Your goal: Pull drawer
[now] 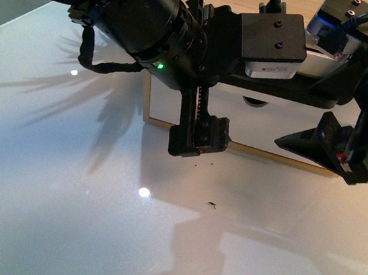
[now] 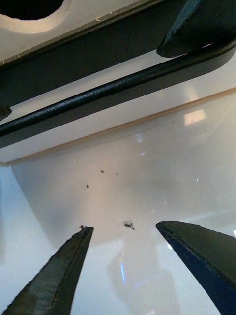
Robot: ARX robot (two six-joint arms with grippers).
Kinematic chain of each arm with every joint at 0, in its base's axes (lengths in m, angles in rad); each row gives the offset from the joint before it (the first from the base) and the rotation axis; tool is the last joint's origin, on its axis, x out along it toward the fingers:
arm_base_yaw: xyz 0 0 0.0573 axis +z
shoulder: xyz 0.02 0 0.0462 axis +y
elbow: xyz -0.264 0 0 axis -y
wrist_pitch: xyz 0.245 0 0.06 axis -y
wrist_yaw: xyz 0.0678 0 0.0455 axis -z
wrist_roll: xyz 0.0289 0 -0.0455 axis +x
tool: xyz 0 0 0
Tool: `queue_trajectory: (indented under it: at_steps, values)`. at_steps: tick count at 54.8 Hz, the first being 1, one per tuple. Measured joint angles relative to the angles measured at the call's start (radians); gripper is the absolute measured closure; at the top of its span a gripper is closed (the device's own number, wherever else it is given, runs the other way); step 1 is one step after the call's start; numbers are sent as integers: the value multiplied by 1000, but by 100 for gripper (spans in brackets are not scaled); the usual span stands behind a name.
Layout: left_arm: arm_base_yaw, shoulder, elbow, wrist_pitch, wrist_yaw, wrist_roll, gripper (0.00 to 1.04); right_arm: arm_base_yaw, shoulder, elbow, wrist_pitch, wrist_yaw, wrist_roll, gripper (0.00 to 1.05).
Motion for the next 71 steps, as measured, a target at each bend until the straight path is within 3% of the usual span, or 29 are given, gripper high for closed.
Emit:
queue_trajectory:
  at_steps: [40, 60, 68, 71]
  values:
    - [-26, -250, -286, -96, 47, 109, 7, 56, -232, -206, -148, -67, -42, 9]
    - [-17, -518, -501, 284, 87, -203, 7, -12, -523, -354, 53, -156, 171, 9]
    - [8, -648, -609, 440, 21, -349, 7, -55, -656, -454, 205, -119, 295, 9]
    - [31, -731, -682, 518, -36, -432, 7, -82, -748, -532, 315, -63, 388, 9]
